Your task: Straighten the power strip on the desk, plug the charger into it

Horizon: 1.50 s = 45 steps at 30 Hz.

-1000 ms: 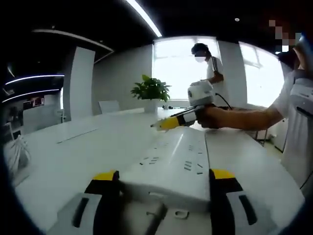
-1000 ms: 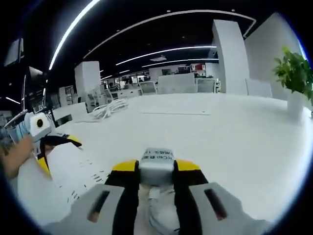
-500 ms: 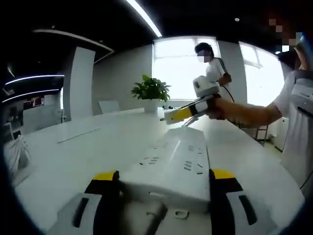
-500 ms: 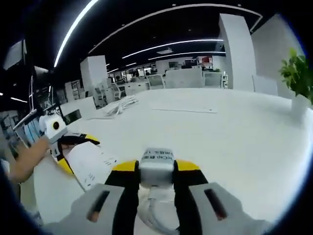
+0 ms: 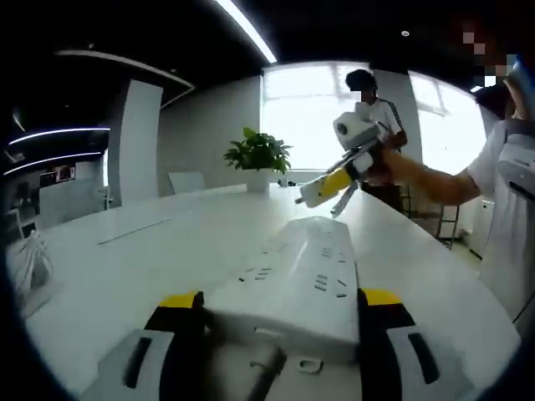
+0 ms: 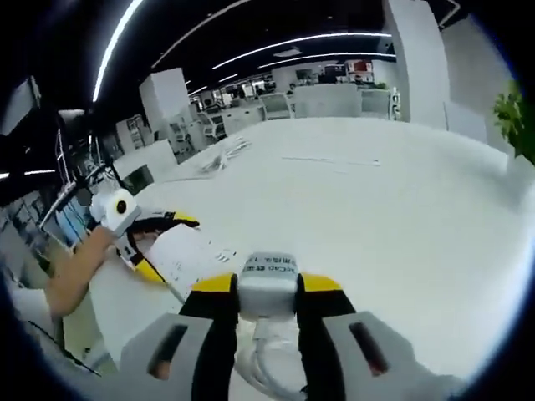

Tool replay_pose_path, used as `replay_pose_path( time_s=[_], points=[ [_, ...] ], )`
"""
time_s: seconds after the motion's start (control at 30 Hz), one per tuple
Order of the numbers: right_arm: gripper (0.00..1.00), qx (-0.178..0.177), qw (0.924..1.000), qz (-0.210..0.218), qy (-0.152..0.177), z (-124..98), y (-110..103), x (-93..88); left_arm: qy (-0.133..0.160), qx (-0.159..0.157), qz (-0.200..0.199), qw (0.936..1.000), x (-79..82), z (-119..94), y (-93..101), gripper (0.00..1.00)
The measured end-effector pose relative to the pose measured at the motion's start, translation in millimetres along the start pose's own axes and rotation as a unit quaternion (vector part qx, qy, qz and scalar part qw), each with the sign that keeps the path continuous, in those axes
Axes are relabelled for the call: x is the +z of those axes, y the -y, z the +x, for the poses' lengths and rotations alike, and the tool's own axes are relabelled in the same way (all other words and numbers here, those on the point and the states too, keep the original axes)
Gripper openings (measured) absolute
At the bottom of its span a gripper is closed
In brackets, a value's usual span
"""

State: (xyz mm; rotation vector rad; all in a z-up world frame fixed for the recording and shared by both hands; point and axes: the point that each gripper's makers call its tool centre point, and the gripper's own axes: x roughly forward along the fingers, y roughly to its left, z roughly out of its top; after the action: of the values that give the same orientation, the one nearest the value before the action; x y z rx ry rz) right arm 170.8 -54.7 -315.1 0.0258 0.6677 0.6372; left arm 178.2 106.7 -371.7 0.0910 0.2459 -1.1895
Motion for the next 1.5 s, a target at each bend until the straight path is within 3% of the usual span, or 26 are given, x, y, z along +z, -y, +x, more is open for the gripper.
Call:
replay_pose_path(
  time_s=[0.4,0.63,0.93,1.03,1.5],
  points=[
    [0.26,-0.011,0.9967,0.008,-0.08,-14,-18,-8.4,0.0,0.0,0.0,1.0,0.4,0,-0.6,0.75],
    [0.26,-0.001,0.9931,0.018,-0.116,-17,-26,-10.4,0.0,0.0,0.0,1.0,0.5,0,-0.4,0.75],
    [0.26,0.012,0.9821,0.042,-0.183,-30,-30,-6.2,0.0,0.001,0.0,1.0,0.6,0,-1.4,0.75],
    [0.26,0.014,0.9703,0.057,-0.235,-35,-32,-13.4,0.0,0.001,0.0,1.0,0.6,0,-1.6,0.75],
    [0.26,0.016,0.9479,0.071,-0.31,-30,-29,-9.4,-0.001,0.002,-0.001,1.0,0.5,0,-1.5,0.75]
  ],
)
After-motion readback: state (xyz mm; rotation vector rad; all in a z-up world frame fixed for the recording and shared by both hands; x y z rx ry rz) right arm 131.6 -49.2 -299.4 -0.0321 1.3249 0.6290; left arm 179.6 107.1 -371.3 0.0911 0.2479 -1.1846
